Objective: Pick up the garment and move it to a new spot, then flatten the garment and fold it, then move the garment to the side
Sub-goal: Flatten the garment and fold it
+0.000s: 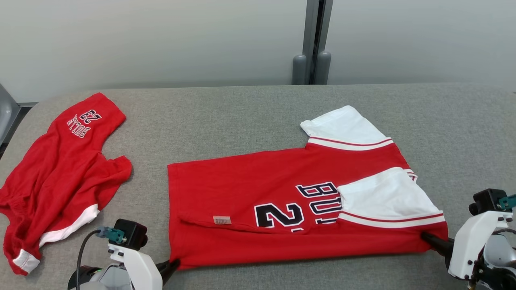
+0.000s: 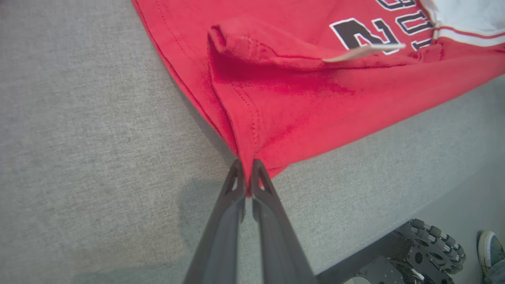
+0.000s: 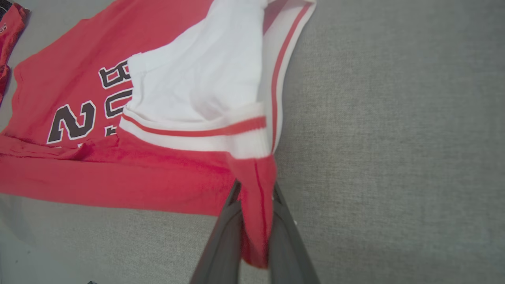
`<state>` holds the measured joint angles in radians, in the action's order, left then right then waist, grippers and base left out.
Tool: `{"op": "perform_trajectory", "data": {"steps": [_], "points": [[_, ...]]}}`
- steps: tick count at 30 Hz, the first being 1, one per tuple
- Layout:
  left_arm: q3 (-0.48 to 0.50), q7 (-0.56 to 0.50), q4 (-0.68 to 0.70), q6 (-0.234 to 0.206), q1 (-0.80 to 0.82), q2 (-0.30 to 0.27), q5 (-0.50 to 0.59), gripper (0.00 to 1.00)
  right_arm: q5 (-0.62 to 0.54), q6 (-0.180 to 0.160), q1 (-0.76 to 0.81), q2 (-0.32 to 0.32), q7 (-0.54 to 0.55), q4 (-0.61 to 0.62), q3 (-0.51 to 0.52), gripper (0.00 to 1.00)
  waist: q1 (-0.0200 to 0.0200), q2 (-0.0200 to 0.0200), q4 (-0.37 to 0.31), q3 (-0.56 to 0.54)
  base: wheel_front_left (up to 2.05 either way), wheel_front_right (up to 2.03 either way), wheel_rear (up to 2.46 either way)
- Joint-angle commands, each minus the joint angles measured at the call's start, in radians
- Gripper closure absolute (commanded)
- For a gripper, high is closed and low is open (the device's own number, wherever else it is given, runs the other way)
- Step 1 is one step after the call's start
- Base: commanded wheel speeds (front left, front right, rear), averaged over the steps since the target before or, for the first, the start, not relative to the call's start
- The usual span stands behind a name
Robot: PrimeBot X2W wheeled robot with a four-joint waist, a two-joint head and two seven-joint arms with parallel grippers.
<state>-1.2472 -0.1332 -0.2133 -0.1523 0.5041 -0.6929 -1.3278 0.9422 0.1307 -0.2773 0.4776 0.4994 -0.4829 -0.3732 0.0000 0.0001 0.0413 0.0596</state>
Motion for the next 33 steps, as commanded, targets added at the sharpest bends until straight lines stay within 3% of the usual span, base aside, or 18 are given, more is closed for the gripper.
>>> {"op": "perform_trajectory", "data": {"steps": [1,11,23,24,25,26,27,28,29,33], "points": [[-0.003,-0.004,0.026,-0.018,-0.020,-0.022,0.011,1.00,0.004,0.000,0.028,0.014,0.007,0.014,0.013,1.00,0.0000,-0.0001,0.008,-0.011,0.00,0.00,0.00],[-0.013,-0.001,0.168,-0.078,-0.094,-0.062,0.028,1.00,-0.033,0.000,0.170,0.003,-0.001,0.125,0.100,1.00,0.0000,-0.0001,0.011,-0.020,0.00,0.00,0.00],[-0.021,-0.043,0.218,-0.091,-0.134,-0.103,0.043,1.00,-0.115,0.000,0.312,-0.055,0.045,0.216,0.246,1.00,0.0000,-0.0001,0.002,-0.027,0.00,0.00,0.00],[-0.021,-0.045,0.221,-0.091,-0.131,-0.102,0.043,1.00,-0.123,0.000,0.315,-0.062,0.051,0.223,0.256,0.88,0.0000,-0.0001,0.001,-0.026,0.00,0.00,0.00],[-0.020,-0.045,0.223,-0.092,-0.128,-0.102,0.042,1.00,-0.130,0.000,0.318,-0.070,0.056,0.230,0.263,0.68,0.0000,-0.0001,0.000,-0.024,0.00,0.00,0.00],[-0.020,-0.047,0.223,-0.093,-0.127,-0.101,0.041,0.91,-0.138,0.000,0.321,-0.078,0.065,0.235,0.269,0.45,0.0000,-0.0001,0.000,-0.022,0.00,0.00,0.00],[-0.020,-0.048,0.223,-0.093,-0.127,-0.100,0.039,0.65,-0.146,0.000,0.324,-0.085,0.071,0.240,0.276,0.00,0.0000,-0.0001,-0.001,-0.020,0.00,0.00,0.00],[-0.020,-0.048,0.222,-0.093,-0.126,-0.099,0.039,0.38,-0.154,0.000,0.325,-0.091,0.077,0.247,0.283,0.00,0.0000,-0.0001,-0.001,-0.019,0.00,0.00,0.00],[-0.020,-0.050,0.220,-0.093,-0.124,-0.098,0.039,0.00,-0.162,0.000,0.325,-0.096,0.084,0.255,0.290,0.00,0.0000,-0.0001,-0.002,-0.018,0.00,0.00,0.00],[-0.020,-0.057,0.216,-0.093,-0.119,-0.097,0.044,0.00,-0.187,0.000,0.331,-0.114,0.106,0.285,0.317,0.00,0.0000,-0.0001,-0.002,-0.015,0.00,0.00,0.00]]}}
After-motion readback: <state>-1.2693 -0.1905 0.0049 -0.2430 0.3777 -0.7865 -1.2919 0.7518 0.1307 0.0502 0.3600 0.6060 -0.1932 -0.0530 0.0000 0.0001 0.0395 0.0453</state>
